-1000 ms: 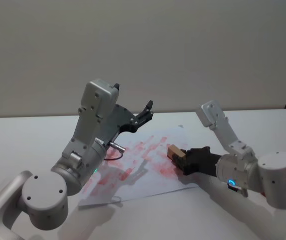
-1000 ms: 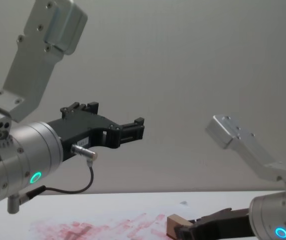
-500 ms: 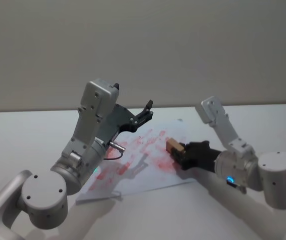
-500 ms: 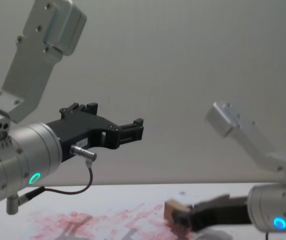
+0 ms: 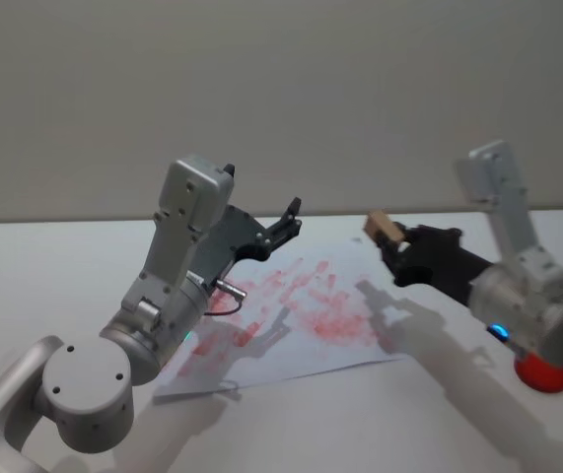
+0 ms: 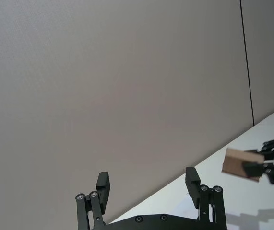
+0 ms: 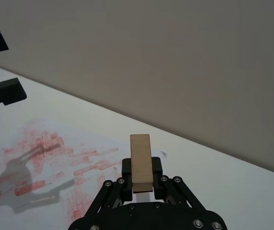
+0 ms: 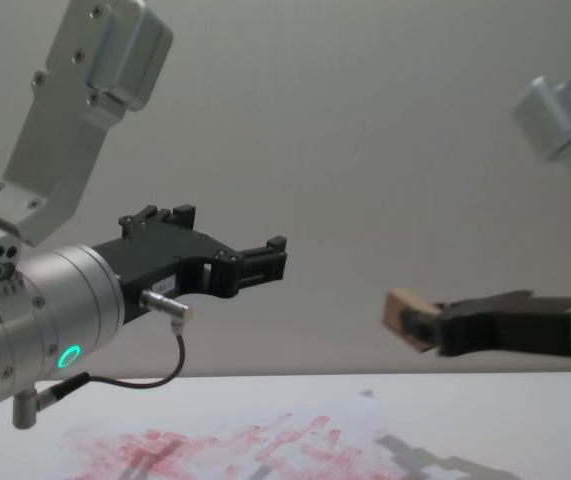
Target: Use the one hand to pick up the stamp and affix it onto the A4 paper.
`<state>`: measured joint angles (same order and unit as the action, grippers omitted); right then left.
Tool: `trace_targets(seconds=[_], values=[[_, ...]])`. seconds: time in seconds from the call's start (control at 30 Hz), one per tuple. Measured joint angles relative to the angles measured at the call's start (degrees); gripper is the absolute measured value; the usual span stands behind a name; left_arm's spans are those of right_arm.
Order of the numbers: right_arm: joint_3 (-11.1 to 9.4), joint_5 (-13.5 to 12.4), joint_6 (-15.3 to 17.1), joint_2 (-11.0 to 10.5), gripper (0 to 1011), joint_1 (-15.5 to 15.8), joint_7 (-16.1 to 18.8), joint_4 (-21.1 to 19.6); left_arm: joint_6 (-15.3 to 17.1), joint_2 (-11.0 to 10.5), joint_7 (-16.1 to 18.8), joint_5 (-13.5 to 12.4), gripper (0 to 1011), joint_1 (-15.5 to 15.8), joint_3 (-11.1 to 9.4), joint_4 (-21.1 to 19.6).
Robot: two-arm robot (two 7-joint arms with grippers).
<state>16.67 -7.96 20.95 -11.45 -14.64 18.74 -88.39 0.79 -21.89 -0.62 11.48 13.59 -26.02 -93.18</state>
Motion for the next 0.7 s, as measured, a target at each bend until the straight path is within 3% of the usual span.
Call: trace_targets(seconds=[0.27,0.43,0.7], values=[[-2.18,-3.85,1.11,-3.27,216,4.93,-5.26,-6.73,0.0,0.0,0.0,0.0,1001,0.0,0.0,0.0],[-4.37,-7.25,2.6,-6.48,216,10.18,-10.04,-11.94,0.0,0.0,0.0,0.0,1001,0.0,0.0,0.0],[-6.89,-11.18,4.64,-9.76,216,16.12,-15.23,-16.18,0.0,0.0,0.0,0.0,1001,0.0,0.0,0.0]])
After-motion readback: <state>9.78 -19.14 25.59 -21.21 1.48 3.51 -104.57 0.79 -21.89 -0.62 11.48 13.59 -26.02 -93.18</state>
